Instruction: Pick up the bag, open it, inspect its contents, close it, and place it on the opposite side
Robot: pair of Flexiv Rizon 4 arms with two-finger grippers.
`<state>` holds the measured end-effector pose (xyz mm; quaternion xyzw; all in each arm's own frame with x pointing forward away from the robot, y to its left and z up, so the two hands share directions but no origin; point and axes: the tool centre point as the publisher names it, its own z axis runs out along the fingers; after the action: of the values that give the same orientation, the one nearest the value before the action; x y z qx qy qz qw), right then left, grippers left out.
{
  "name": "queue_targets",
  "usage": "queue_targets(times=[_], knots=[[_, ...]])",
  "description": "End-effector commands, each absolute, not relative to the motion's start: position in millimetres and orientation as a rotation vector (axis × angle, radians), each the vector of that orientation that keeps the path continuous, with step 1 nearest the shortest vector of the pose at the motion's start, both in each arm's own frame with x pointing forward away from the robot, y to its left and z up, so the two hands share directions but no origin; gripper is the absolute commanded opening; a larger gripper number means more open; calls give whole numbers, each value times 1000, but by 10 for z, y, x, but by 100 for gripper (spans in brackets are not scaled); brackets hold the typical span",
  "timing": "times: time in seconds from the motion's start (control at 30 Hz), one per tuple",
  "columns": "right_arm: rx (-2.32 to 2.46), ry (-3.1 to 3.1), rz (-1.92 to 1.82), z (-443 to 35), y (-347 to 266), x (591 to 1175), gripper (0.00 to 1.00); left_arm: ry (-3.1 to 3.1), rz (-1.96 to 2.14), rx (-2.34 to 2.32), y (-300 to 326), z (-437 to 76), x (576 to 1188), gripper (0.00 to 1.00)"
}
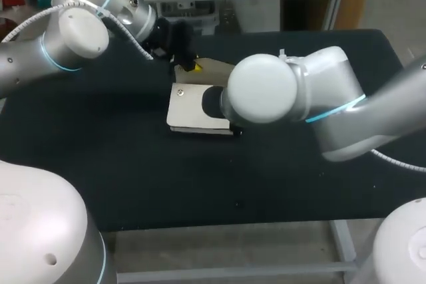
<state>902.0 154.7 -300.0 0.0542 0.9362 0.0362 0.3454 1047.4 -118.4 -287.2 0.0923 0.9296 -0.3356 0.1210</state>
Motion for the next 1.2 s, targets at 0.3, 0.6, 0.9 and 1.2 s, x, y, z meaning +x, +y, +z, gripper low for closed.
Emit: queue_targets(times=[0.3,0.6,0.9,1.2], knots=[[182,2434,106,-2587,1459,9027,5,2678,-983,102,-1065,-2525,10416,0],[101,2486,136,-2411,1473,9107,0,2678,-982,101,-1057,-2504,10410,0],[101,2486,136,-2411,1473,9107,0,2678,-982,101,-1057,-2504,10410,0],[27,2480,133,-2413,1519,9336,0,2549,-927,76,-1060,-2242,10206,0]])
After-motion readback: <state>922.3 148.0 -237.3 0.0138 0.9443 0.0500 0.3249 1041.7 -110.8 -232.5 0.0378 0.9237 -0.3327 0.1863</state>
